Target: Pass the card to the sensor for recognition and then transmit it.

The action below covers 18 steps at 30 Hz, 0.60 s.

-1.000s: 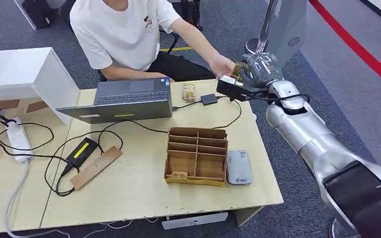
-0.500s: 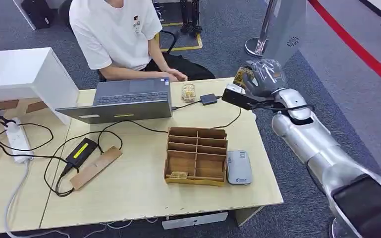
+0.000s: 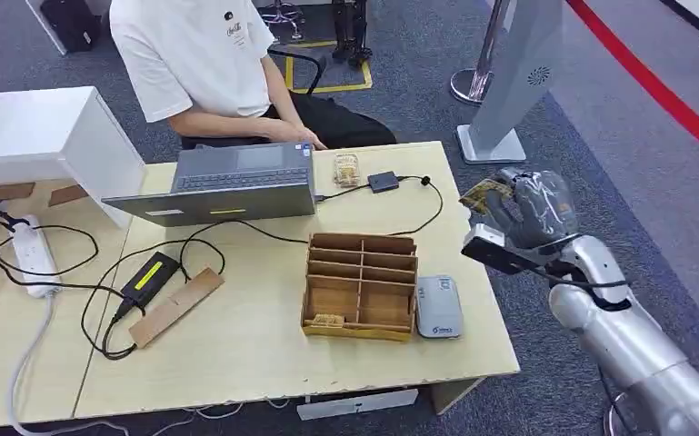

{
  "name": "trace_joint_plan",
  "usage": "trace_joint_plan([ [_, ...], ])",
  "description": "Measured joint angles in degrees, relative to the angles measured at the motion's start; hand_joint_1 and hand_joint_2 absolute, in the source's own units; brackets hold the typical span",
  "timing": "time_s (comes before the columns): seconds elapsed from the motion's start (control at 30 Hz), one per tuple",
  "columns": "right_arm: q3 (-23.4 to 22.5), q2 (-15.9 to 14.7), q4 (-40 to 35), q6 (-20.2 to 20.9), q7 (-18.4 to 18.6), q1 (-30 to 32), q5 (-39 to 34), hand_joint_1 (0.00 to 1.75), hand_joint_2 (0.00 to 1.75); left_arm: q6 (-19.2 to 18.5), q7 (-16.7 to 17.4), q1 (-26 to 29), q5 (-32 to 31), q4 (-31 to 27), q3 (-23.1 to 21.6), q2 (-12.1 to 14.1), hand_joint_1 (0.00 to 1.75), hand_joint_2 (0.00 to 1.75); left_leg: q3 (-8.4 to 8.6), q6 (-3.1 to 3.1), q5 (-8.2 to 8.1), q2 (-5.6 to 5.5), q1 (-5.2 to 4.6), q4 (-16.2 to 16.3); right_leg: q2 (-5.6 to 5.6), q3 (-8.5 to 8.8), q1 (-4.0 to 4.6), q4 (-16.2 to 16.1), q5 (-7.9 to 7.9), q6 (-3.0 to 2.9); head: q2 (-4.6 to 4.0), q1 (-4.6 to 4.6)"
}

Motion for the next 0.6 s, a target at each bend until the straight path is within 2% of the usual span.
trace_joint_plan([
  [0.1,-2.43,-1.18,-3.85,-0.52,-1.29,5.64,1.40,1.75,1.75,0.28,-0.20,0.13,0.59,0.00,0.00,-0.02,0.00,1.75,-0.01,0.00,0.00,0.00,0.01,-0.01,0.00,0.01,0.01,0.00,0.00,0.00,-0.02,0.02],
  [0.3,-4.70,-0.83,-6.88,-0.81,-3.28,13.29,4.94,1.75,1.75,0.81,-0.15,0.13,1.03,0.00,0.00,-0.04,0.00,1.75,-0.02,0.00,0.00,0.04,0.01,-0.03,0.02,0.01,0.01,0.01,0.00,0.00,-0.02,0.02],
  [0.6,-1.47,5.51,-3.03,-1.70,-3.93,15.82,8.85,1.75,1.75,0.88,0.57,0.02,0.52,0.00,0.00,-0.07,0.00,1.75,0.01,-0.04,0.03,0.13,0.02,-0.04,0.08,0.01,0.01,0.03,0.01,-0.01,-0.02,0.00],
])
